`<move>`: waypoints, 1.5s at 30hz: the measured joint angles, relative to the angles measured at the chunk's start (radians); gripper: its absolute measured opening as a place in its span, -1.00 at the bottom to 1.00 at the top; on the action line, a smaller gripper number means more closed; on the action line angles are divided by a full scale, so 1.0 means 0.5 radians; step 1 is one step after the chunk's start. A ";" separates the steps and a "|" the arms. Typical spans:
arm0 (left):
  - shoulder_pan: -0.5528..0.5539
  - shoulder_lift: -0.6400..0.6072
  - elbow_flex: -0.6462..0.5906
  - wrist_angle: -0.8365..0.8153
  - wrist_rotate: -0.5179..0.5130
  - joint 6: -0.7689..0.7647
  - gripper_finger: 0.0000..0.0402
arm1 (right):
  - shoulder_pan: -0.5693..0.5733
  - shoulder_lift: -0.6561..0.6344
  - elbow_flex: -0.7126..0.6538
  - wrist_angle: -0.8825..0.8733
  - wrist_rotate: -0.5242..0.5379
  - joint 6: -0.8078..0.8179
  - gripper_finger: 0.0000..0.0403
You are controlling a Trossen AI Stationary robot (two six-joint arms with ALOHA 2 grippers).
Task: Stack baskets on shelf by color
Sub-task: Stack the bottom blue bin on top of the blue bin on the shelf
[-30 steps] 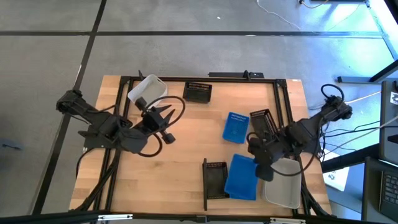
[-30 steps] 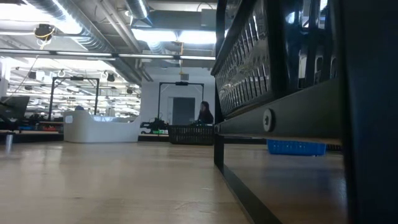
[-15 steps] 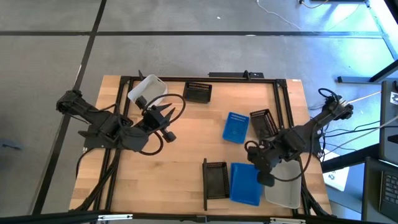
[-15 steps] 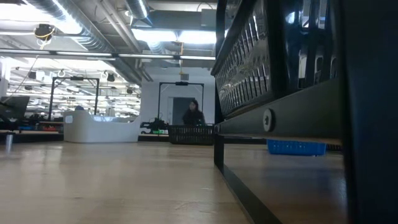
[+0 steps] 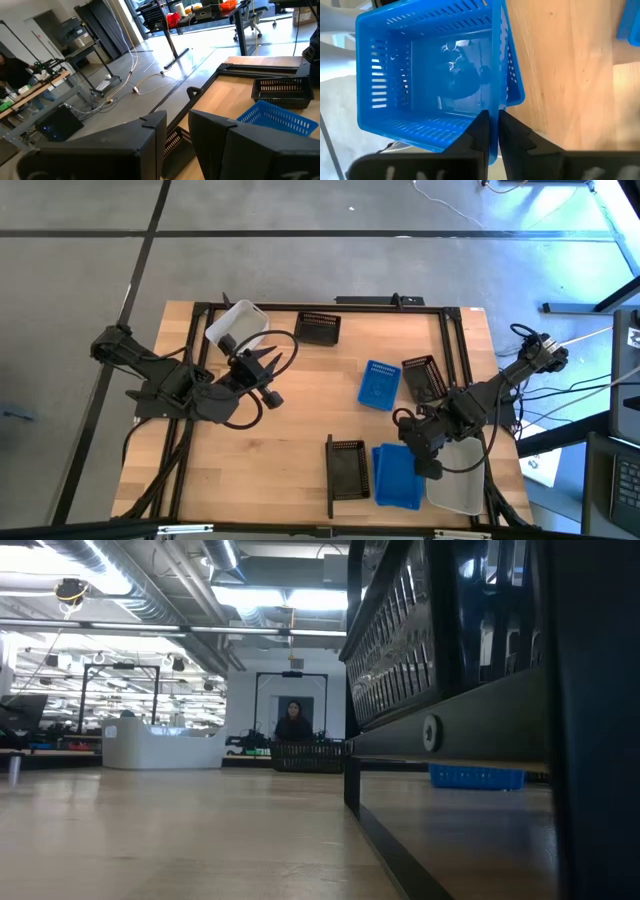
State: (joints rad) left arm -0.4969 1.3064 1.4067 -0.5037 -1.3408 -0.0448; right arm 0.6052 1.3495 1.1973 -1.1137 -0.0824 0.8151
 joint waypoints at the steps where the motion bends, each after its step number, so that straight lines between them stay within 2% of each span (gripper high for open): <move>1: 0.000 0.000 0.000 0.000 0.000 0.000 -0.63 | 0.000 0.000 0.000 0.000 -0.003 -0.021 -0.83; 9: 0.000 0.000 0.000 0.001 0.000 -0.001 -0.63 | 0.000 0.000 0.000 0.041 -0.032 -0.123 -0.97; 18: 0.000 0.000 0.000 0.000 0.000 -0.001 -0.63 | 0.000 0.002 0.000 0.121 0.073 -0.232 -0.72; 33: 0.014 0.000 0.000 0.000 0.000 0.000 -0.63 | 0.000 0.003 0.095 0.121 0.095 -0.249 -0.70; 45: 0.016 0.000 0.000 0.000 0.000 0.005 -0.63 | -0.002 0.002 -0.135 0.305 0.103 -0.337 -0.70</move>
State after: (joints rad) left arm -0.4890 1.3064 1.4067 -0.5040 -1.3411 -0.0425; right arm 0.6042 1.3506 1.1297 -0.9613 -0.0308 0.6464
